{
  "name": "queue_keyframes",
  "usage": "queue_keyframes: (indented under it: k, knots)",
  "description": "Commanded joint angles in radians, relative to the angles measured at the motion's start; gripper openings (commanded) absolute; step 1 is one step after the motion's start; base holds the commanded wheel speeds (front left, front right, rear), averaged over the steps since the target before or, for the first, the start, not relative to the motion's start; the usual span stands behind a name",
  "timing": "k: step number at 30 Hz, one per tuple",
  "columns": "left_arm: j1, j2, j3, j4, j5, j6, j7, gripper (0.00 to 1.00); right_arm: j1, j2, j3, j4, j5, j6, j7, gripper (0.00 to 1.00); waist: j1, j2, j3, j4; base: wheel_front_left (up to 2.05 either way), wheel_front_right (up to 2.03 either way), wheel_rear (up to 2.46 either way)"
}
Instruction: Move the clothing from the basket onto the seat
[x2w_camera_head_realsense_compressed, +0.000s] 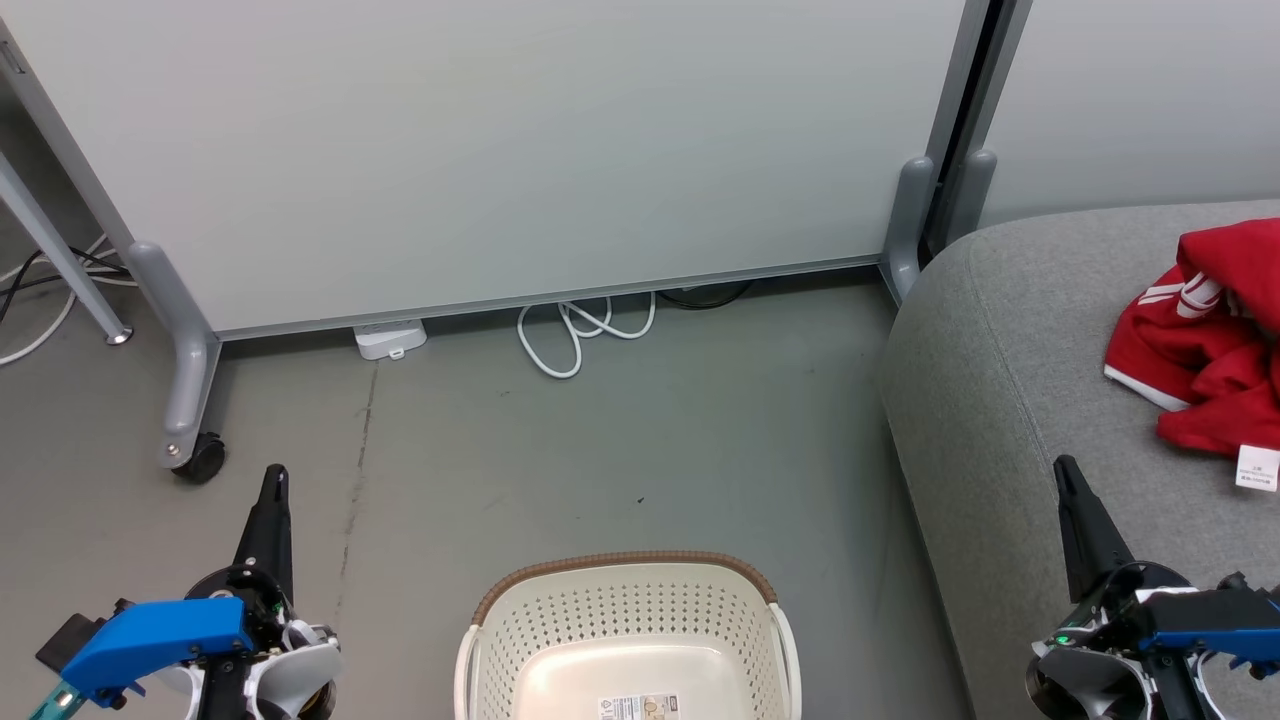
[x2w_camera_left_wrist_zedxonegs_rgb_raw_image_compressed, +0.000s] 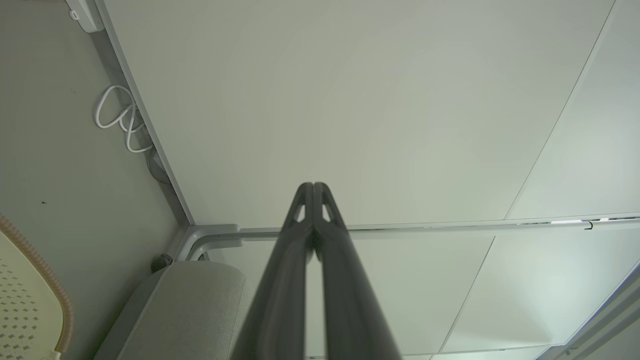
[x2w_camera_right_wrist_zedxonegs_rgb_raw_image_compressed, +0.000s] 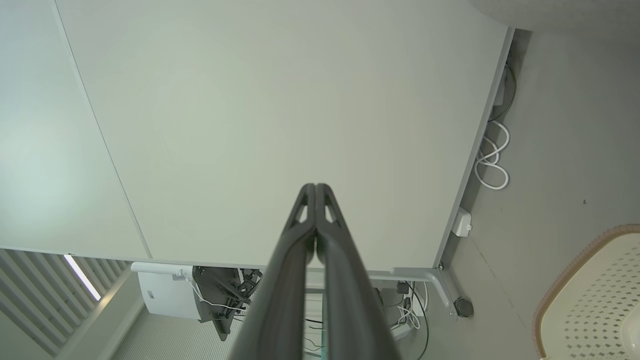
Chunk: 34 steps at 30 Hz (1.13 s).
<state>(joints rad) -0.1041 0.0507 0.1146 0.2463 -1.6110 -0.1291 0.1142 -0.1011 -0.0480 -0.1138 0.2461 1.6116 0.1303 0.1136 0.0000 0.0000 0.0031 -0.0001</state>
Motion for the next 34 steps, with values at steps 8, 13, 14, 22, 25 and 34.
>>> queue_keyframes:
  k: [8, 13, 14, 22, 25, 34]
  knots:
    - [-0.010, -0.001, 0.003, -0.004, -0.002, -0.003, 0.005, 0.00, -0.014, -0.004, -0.002, -0.003, 0.003, 0.001, 0.003, 0.00, 0.0000, 0.0000, 0.000, 0.000, 0.00, 0.00, 0.00]
    - [-0.010, -0.001, 0.003, -0.004, -0.002, -0.003, 0.004, 0.00, -0.013, -0.004, -0.002, -0.003, 0.003, 0.001, 0.003, 0.00, 0.0000, 0.0000, 0.000, 0.000, 0.00, 0.00, 0.00]
    - [-0.010, -0.001, 0.003, -0.004, -0.002, -0.003, 0.004, 0.00, -0.013, -0.004, -0.002, -0.003, 0.003, 0.001, 0.003, 0.00, 0.0000, 0.0000, 0.000, 0.000, 0.00, 0.00, 0.00]
    - [-0.010, -0.001, 0.003, -0.004, -0.003, -0.003, 0.004, 0.00, -0.013, -0.004, -0.002, -0.003, 0.003, 0.001, 0.003, 0.00, 0.0000, 0.0000, 0.000, 0.000, 0.00, 0.00, 0.00]
    - [-0.009, -0.001, 0.003, -0.004, -0.003, -0.003, 0.004, 0.00, -0.013, -0.004, -0.002, -0.003, 0.003, 0.001, 0.003, 0.00, 0.0000, 0.0000, 0.000, 0.000, 0.00, 0.00, 0.00]
    - [-0.009, -0.001, 0.002, -0.004, -0.003, -0.003, 0.004, 0.00, -0.013, -0.004, -0.002, -0.003, 0.003, 0.001, 0.003, 0.00, 0.0000, 0.0000, 0.000, 0.000, 0.00, 0.00, 0.00]
